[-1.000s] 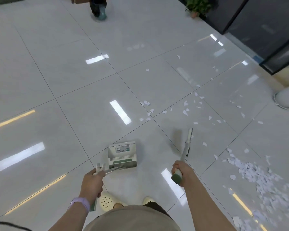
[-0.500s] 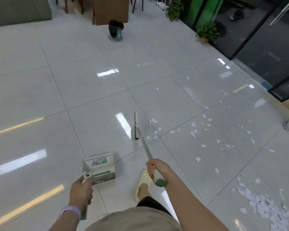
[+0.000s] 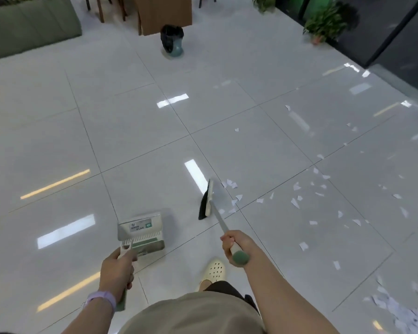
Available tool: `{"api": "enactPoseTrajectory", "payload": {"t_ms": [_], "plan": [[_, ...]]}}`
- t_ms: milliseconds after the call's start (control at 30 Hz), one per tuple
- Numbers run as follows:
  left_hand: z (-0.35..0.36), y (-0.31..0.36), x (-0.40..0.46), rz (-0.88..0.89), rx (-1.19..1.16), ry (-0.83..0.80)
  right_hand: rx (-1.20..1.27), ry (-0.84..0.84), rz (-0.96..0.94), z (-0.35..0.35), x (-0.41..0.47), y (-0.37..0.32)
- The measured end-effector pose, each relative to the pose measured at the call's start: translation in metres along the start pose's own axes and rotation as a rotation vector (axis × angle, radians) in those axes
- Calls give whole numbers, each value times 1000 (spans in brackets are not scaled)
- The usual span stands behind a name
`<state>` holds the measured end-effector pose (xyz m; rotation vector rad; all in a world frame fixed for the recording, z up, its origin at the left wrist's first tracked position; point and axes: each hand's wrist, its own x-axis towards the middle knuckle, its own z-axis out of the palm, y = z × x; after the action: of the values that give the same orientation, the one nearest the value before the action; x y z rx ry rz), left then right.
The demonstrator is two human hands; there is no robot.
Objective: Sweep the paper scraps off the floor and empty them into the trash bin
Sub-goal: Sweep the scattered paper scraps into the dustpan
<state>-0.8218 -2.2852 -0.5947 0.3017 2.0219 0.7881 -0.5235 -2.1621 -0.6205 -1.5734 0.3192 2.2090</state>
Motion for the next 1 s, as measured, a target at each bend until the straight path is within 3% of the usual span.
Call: {"api": "enactPoseTrajectory", "payload": {"t_ms": [267,567,767,1000], "plan": [[118,60,17,-4,111,-119,195,239,-62,-127,-26,-63],[203,102,13,20,130,-261,304,471,-286,-175,-54,-114],[234,112,8,72,185,-397,590,393,-387,-187,-73,-113],[251,140,30,97,223,-457,544,283,-355,-118,-69,-125]]}}
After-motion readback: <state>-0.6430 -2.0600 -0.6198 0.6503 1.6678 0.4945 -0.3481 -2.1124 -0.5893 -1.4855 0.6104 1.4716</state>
